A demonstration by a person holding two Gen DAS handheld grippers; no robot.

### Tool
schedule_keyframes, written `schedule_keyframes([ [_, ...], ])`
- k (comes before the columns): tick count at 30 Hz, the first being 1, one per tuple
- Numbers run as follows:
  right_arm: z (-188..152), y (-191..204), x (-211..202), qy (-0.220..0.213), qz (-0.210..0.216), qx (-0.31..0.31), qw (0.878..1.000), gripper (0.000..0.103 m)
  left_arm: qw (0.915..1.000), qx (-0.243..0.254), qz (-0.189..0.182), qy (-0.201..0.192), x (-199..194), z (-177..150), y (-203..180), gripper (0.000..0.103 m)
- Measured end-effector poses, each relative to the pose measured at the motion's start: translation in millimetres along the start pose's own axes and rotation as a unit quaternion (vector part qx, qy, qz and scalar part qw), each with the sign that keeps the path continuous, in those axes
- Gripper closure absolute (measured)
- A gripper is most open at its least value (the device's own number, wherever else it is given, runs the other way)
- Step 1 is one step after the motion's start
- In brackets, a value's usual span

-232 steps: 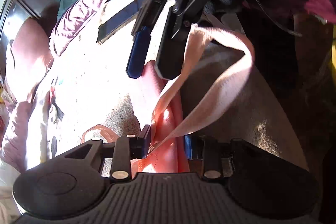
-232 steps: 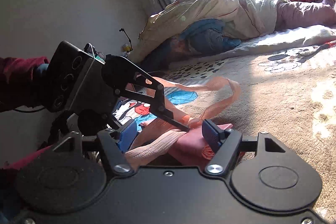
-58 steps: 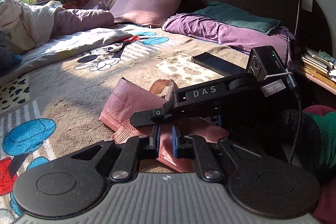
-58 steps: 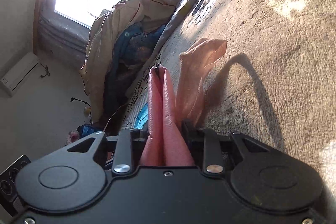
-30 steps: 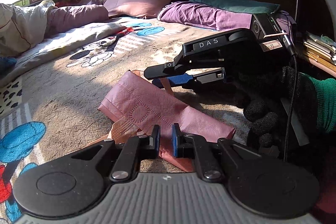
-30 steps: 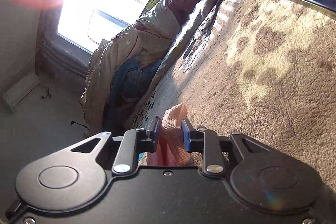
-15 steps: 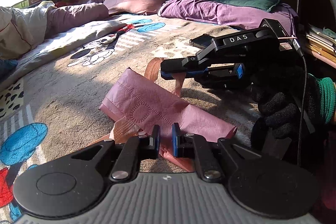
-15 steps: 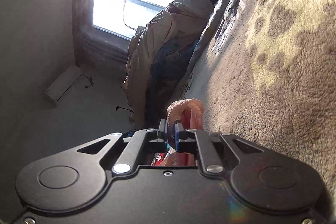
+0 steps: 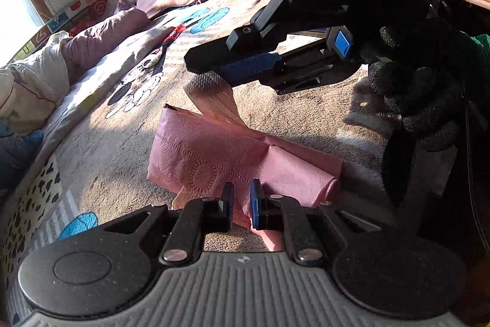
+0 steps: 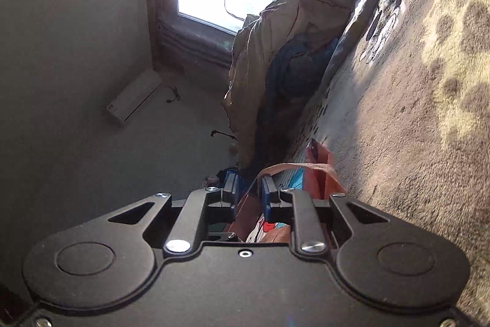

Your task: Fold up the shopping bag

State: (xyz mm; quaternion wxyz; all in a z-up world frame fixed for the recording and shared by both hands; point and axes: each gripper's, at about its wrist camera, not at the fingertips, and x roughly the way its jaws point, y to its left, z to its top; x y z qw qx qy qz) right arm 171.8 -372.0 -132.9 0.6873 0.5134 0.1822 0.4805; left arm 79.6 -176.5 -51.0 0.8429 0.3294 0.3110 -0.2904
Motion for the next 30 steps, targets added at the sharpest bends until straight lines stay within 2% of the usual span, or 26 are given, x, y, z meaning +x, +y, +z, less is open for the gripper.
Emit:
schedule_keyframes([
  [4, 0.5, 7.3, -6.9, -0.001, -0.007, -0.012, 1.000, 0.085, 0.9996, 0.027, 0.010, 0.002, -1.4, 2.0, -4.5, 0.094],
  [8, -2.6, 2.7, -17.1, -0.015, -0.071, -0.012, 0.997, 0.085, 0.9959, 0.083, 0.035, -0.011, -2.7, 8.2, -17.8, 0.093],
  [11, -2.4, 0.0, -24.0, -0.036, -0.092, -0.006, 0.995, 0.085, 0.9913, 0.121, 0.047, -0.020, -1.0, 14.0, -24.8, 0.093],
  [12, -2.8, -0.8, -25.3, -0.036, -0.097, -0.006, 0.995, 0.085, 0.9919, 0.118, 0.043, -0.022, -0.4, 17.1, -22.9, 0.093],
  [14, -6.1, -1.2, -30.1, -0.034, -0.103, -0.007, 0.994, 0.085, 0.9958, 0.080, 0.022, -0.040, -1.4, 27.4, -11.2, 0.093],
  [16, -8.8, -1.5, -34.1, -0.034, -0.109, -0.006, 0.993, 0.085, 0.9977, 0.045, -0.014, -0.048, -0.3, 36.9, -2.4, 0.093],
  [18, -6.9, -3.5, -30.8, -0.039, -0.105, 0.000, 0.994, 0.085, 0.9980, 0.010, -0.054, -0.032, 10.9, 41.7, 1.0, 0.094],
  [20, -6.9, -6.6, -34.8, -0.051, -0.092, 0.018, 0.994, 0.085, 0.9982, 0.005, -0.055, -0.023, 23.0, 40.1, 0.1, 0.094],
  [22, -8.5, -7.7, -34.6, -0.050, -0.077, 0.023, 0.996, 0.085, 0.9977, -0.017, -0.063, -0.018, 29.4, 37.3, 4.1, 0.094],
  [24, -11.2, -6.8, -34.3, -0.045, -0.060, 0.023, 0.997, 0.084, 0.9978, -0.013, -0.061, -0.020, 28.9, 34.2, 2.9, 0.094],
  [29, -15.8, -5.9, -35.4, -0.046, 0.025, 0.041, 0.998, 0.083, 0.9979, -0.005, -0.062, -0.018, 21.0, 28.5, 5.6, 0.094],
  [30, -16.0, -2.3, -34.7, -0.037, 0.028, 0.031, 0.998, 0.083, 0.9977, -0.008, -0.065, -0.018, 21.5, 27.2, 6.8, 0.094],
])
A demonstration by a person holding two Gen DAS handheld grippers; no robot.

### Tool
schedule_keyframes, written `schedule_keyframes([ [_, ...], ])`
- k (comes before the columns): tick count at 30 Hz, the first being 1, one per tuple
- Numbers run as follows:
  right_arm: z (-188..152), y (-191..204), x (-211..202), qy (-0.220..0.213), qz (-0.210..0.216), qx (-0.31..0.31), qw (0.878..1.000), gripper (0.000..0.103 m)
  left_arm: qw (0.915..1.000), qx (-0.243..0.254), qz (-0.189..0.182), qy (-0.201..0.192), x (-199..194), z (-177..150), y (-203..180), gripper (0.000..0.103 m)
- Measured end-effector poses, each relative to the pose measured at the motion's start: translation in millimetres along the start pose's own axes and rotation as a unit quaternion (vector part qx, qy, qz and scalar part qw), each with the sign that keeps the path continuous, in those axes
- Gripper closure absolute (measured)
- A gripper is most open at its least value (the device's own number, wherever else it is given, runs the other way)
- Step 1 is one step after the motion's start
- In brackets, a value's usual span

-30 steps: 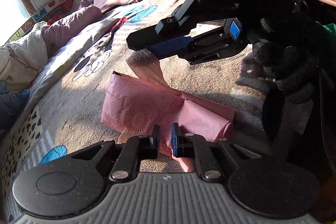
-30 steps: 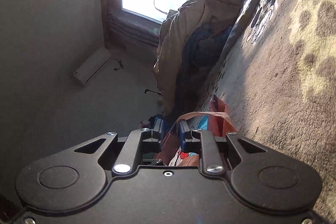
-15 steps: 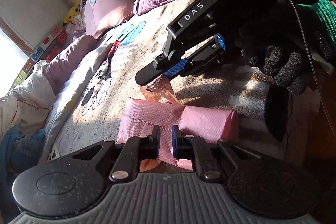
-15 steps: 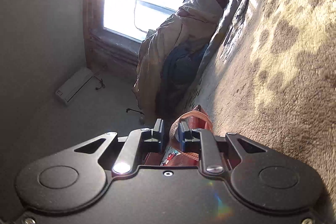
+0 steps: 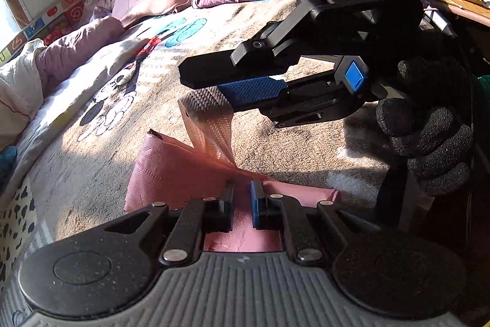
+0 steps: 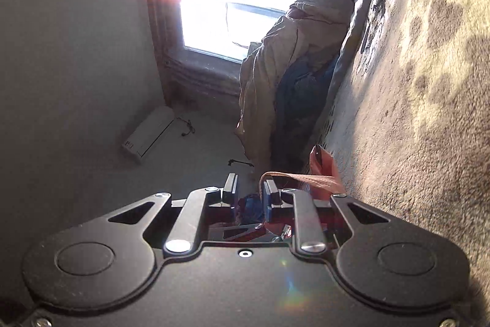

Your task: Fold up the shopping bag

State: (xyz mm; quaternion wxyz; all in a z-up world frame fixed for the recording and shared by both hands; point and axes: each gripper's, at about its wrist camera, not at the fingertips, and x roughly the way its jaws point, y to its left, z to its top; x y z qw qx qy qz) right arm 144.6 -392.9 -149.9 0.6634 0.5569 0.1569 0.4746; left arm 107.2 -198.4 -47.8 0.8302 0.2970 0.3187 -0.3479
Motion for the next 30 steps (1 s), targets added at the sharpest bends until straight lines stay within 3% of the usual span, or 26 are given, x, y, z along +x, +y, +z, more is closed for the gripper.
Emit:
schedule_keyframes([
  [8, -3.6, 11.8, -20.9, 0.012, -0.004, -0.017, 1.000, 0.083, 1.0000, -0.007, -0.003, 0.001, 4.8, -0.1, -1.9, 0.094],
  [12, -8.8, 16.9, -34.2, 0.026, -0.018, -0.033, 0.999, 0.083, 0.9993, -0.035, -0.010, -0.006, 4.7, -3.0, 3.0, 0.095],
  [16, -13.0, 27.8, -28.3, 0.065, -0.048, -0.088, 0.993, 0.083, 0.9998, -0.016, 0.004, -0.010, 4.4, -3.2, -3.9, 0.095],
  [18, -15.7, 34.6, -23.1, 0.085, -0.064, -0.121, 0.987, 0.084, 0.9996, -0.010, 0.014, -0.020, 3.3, -6.1, -8.0, 0.095],
  [24, -18.5, 50.6, 0.6, 0.133, -0.120, -0.218, 0.959, 0.085, 0.9944, -0.060, 0.039, -0.078, -2.7, -26.1, -13.4, 0.095],
  [26, -22.2, 51.6, 14.3, 0.143, -0.165, -0.263, 0.940, 0.085, 0.9940, -0.058, 0.047, -0.080, -3.5, -25.7, -16.0, 0.095],
  [27, -20.9, 50.9, 18.5, 0.145, -0.171, -0.268, 0.937, 0.084, 0.9940, -0.057, 0.049, -0.079, -4.2, -25.0, -16.6, 0.095],
  [28, -20.6, 51.0, 23.0, 0.139, -0.194, -0.286, 0.928, 0.077, 0.9942, -0.056, 0.049, -0.078, -4.4, -24.2, -16.7, 0.095],
  [30, -15.5, 51.5, 27.1, 0.147, -0.204, -0.297, 0.921, 0.077, 0.9944, -0.055, 0.048, -0.077, -4.8, -23.8, -16.0, 0.095],
])
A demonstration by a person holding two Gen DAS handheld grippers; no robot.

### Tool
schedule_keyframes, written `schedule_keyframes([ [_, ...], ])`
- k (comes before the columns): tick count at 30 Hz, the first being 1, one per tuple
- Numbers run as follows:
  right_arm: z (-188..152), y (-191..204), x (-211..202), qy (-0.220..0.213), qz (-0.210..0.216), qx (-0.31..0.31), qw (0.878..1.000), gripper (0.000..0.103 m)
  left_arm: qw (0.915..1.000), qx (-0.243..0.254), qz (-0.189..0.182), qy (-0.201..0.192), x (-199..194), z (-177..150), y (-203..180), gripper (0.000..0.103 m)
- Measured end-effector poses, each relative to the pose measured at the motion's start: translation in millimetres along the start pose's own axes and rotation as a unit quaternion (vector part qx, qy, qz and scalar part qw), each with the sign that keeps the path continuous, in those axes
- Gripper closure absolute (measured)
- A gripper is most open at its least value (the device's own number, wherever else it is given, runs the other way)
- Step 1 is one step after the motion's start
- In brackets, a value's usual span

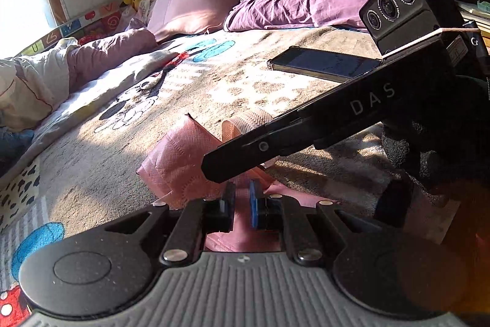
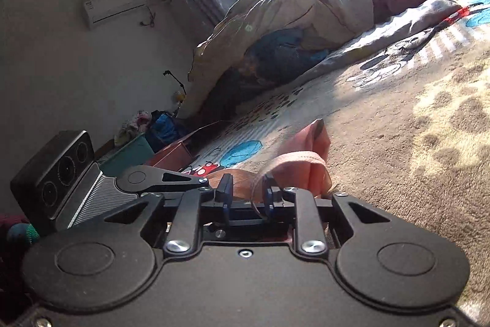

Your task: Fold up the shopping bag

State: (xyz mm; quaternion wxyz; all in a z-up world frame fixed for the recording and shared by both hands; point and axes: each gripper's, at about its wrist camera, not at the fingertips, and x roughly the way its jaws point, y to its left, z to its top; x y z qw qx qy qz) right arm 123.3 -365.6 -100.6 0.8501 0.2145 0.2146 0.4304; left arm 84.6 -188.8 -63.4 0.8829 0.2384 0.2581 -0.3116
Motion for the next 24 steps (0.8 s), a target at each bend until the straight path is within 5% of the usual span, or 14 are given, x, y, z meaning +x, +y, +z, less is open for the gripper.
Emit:
schedule_keyframes([
  [4, 11.0, 2.9, -11.9, 0.002, -0.008, -0.036, 0.999, 0.062, 0.9999, -0.005, -0.009, -0.004, -1.1, -2.1, 4.0, 0.095],
  [7, 11.1, 3.3, -13.3, 0.012, -0.001, -0.047, 0.999, 0.062, 1.0000, -0.004, -0.008, -0.003, 0.1, -2.6, 2.9, 0.095],
  [9, 10.6, 2.5, -12.4, 0.020, 0.032, -0.031, 0.999, 0.075, 1.0000, 0.005, -0.004, 0.001, 1.5, -1.4, 1.0, 0.095],
  [13, 14.4, 3.4, -22.7, 0.025, 0.051, -0.013, 0.998, 0.072, 0.9999, 0.005, -0.009, -0.001, 1.6, -2.5, 3.2, 0.095],
  [17, 12.8, 14.5, -23.2, 0.056, -0.003, -0.102, 0.993, 0.060, 0.9999, 0.002, -0.010, -0.003, 1.7, -3.4, 3.4, 0.095],
  [24, 17.6, 12.9, -43.8, 0.054, -0.043, -0.140, 0.988, 0.059, 0.9997, 0.000, -0.021, -0.011, 0.8, -6.2, 7.6, 0.095],
])
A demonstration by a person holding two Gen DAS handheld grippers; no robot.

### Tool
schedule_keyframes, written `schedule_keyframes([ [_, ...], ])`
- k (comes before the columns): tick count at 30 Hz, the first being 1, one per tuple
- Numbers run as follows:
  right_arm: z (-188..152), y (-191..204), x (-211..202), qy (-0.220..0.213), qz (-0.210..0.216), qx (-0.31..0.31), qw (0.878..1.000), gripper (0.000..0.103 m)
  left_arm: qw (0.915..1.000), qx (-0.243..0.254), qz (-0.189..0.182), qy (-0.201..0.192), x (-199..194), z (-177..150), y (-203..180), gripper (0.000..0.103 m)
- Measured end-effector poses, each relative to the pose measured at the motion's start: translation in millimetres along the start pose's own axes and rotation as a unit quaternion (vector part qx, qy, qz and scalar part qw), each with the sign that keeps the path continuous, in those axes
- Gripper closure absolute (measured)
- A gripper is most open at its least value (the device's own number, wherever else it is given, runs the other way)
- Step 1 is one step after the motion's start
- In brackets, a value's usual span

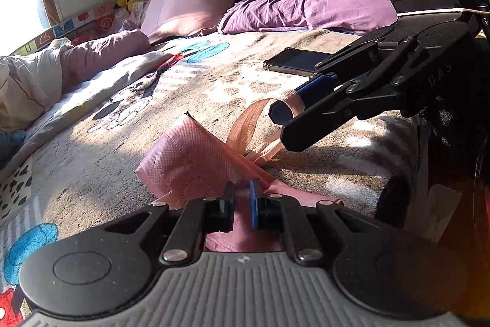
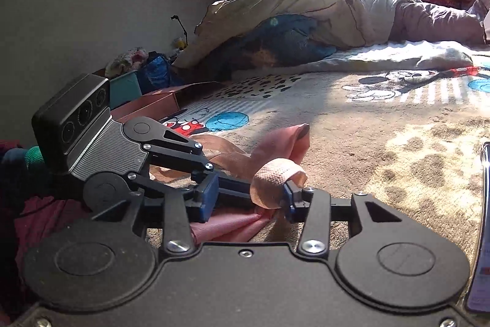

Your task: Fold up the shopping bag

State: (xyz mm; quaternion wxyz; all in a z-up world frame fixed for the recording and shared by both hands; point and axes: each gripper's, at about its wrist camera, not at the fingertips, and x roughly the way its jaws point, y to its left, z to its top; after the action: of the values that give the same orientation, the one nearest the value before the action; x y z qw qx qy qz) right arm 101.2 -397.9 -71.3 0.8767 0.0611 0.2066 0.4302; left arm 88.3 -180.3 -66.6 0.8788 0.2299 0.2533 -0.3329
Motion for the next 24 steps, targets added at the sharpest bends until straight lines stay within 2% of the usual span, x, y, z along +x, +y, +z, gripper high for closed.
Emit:
schedule_keyframes([
  [2, 1.5, -0.7, 2.0, -0.008, -0.012, 0.001, 1.000, 0.060, 1.0000, 0.007, -0.002, 0.004, -1.1, 2.9, 0.4, 0.095],
  [3, 1.6, 0.2, 5.3, -0.004, -0.014, -0.002, 1.000, 0.064, 0.9999, 0.011, -0.004, 0.006, -1.5, 5.0, 0.8, 0.095],
  [5, 1.6, 0.4, 13.1, 0.007, -0.013, 0.004, 1.000, 0.080, 0.9997, 0.019, -0.008, 0.015, -1.3, 9.9, 1.8, 0.094],
  [6, 1.5, -0.5, 17.5, 0.015, -0.009, 0.013, 1.000, 0.083, 0.9995, 0.024, -0.008, 0.019, -0.5, 11.3, 1.3, 0.094],
  [10, 2.1, -1.2, 28.1, 0.031, 0.010, 0.051, 0.998, 0.088, 0.9946, 0.100, 0.001, 0.026, -0.5, 11.7, -8.9, 0.094],
  [12, 1.2, 0.5, 29.9, 0.035, 0.012, 0.067, 0.997, 0.088, 0.9945, 0.101, -0.010, 0.029, -1.6, 12.2, -2.1, 0.094],
  [14, -5.8, 0.1, 35.8, 0.063, -0.015, 0.074, 0.995, 0.088, 0.9963, 0.080, -0.022, 0.023, -2.4, 10.0, 4.5, 0.094],
  [16, -7.0, 2.1, 31.9, 0.063, -0.030, 0.082, 0.994, 0.088, 0.9977, 0.058, -0.033, 0.013, -3.7, 6.3, 10.7, 0.094],
  [18, -13.1, -1.7, 30.6, 0.063, -0.034, 0.117, 0.990, 0.089, 0.9987, 0.028, -0.043, 0.003, -5.0, 2.5, 17.8, 0.094],
  [20, -17.3, -6.2, 29.2, 0.054, -0.032, 0.161, 0.985, 0.089, 0.9972, -0.042, -0.061, -0.007, -8.2, -4.4, 34.3, 0.094],
  [23, -19.3, -7.9, 33.0, 0.051, -0.020, 0.198, 0.979, 0.088, 0.9920, -0.099, -0.077, -0.018, -16.0, -16.9, 52.3, 0.094],
  [24, -20.8, -10.8, 34.6, 0.046, -0.009, 0.227, 0.973, 0.088, 0.9896, -0.117, -0.082, -0.022, -18.6, -20.7, 58.0, 0.094],
])
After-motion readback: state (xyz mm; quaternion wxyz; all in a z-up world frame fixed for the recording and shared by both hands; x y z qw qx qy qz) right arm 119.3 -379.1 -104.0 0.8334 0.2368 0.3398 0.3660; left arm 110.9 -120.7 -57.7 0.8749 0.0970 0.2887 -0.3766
